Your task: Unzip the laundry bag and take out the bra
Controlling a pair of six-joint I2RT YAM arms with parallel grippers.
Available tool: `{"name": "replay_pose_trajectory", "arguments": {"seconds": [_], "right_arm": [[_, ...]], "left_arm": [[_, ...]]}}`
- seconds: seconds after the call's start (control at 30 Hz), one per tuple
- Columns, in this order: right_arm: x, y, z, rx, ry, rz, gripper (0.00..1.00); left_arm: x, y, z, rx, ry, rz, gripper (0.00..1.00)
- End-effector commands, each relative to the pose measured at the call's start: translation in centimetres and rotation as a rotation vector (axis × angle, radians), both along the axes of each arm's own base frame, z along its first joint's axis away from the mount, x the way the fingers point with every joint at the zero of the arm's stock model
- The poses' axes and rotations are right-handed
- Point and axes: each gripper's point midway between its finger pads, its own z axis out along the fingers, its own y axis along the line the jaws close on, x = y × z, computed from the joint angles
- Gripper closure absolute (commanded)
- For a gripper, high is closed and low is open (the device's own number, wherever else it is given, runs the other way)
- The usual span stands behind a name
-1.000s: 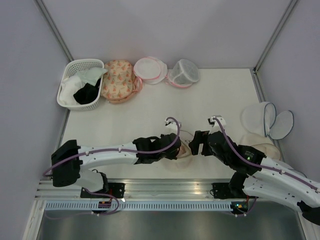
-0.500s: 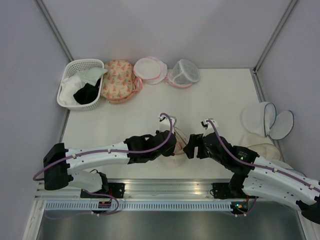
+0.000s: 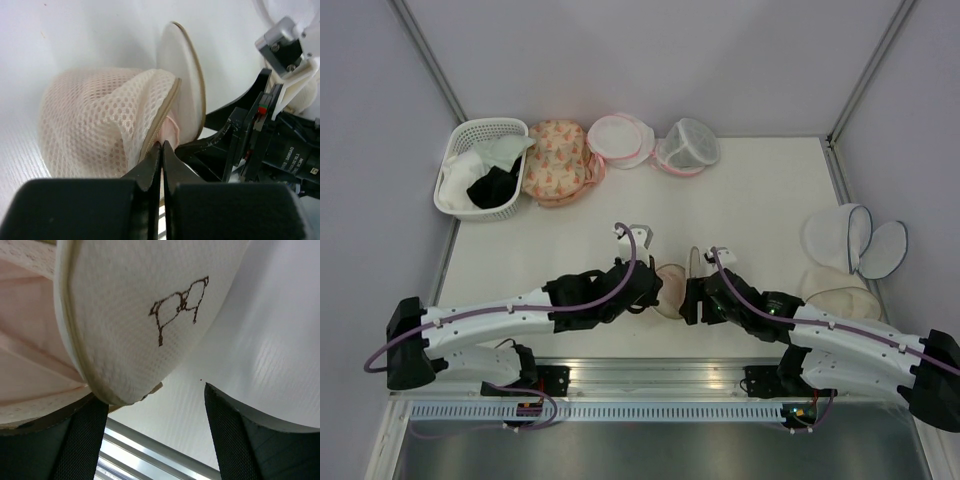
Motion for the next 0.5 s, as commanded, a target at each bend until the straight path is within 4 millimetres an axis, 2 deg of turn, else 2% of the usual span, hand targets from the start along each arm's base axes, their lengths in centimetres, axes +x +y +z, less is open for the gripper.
{"name": "replay_pose_trajectory", "arguments": {"seconds": [0.0, 0.13, 0.3, 0.43, 0.47], "right_arm": [[0.0, 0.5, 0.1, 0.024, 0.006, -0.002, 0.2], [-0.9, -0.4, -1.3, -0.018, 0.029, 0.001, 0.21], [-1.5, -0.9, -2.7, -0.037, 0.053, -0.009, 0.21], [-1.5, -1.0, -3.9, -0.059, 0.062, -0.011, 0.22], [-1.4, -1.0, -4.0, -0.065, 0.062, -0.015, 0.22]], "left_arm": [[1.4, 0.9, 2.7, -0.11, -0.065, 0.115, 0.98], [2.3, 2.6, 4.0, -0.155, -0.103, 0.208, 0.98], [2.7, 3.5, 6.1, -0.28, -0.131, 0.268, 0.98], [2.5, 4.4, 10.3, -0.497, -0.173, 0.283, 0.98], [2.4, 4.5, 10.1, -0.52, -0.174, 0.278, 0.98]]}}
